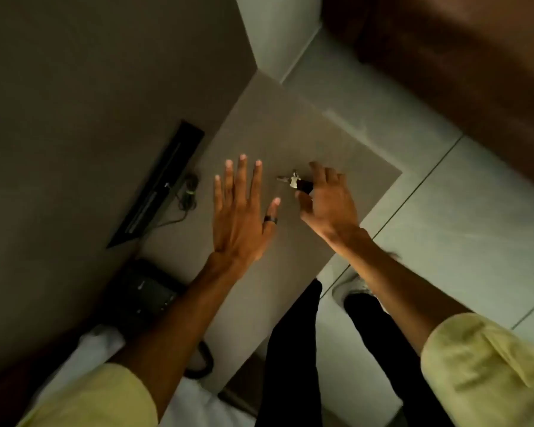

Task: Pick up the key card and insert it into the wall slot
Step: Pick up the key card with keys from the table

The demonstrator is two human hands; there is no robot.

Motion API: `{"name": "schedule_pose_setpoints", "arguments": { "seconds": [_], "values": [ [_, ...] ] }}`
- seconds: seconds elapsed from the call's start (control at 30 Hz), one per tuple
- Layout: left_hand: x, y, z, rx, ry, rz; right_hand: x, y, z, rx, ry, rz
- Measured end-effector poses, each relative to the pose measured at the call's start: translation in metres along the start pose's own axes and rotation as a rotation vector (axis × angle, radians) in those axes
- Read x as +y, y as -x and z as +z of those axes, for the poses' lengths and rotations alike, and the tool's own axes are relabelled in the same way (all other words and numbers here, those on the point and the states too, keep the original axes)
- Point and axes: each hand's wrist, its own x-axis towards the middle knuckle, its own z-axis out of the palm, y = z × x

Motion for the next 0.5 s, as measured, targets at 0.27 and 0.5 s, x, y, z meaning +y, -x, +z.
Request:
{"name": "schedule_pose_setpoints", "arguments": {
  "seconds": [0.27, 0.5],
  "values": [
    [-0.002, -0.001, 0.011, 0.014, 0.029, 0.011, -0.002, -0.019, 0.018, -0.085, -0.090, 0.107],
    [0.052, -0.001, -0.067, 0.111, 0.104, 0.032, 0.002, -0.009, -0.078, -0.035, -0.330, 0.142]
  ]
}}
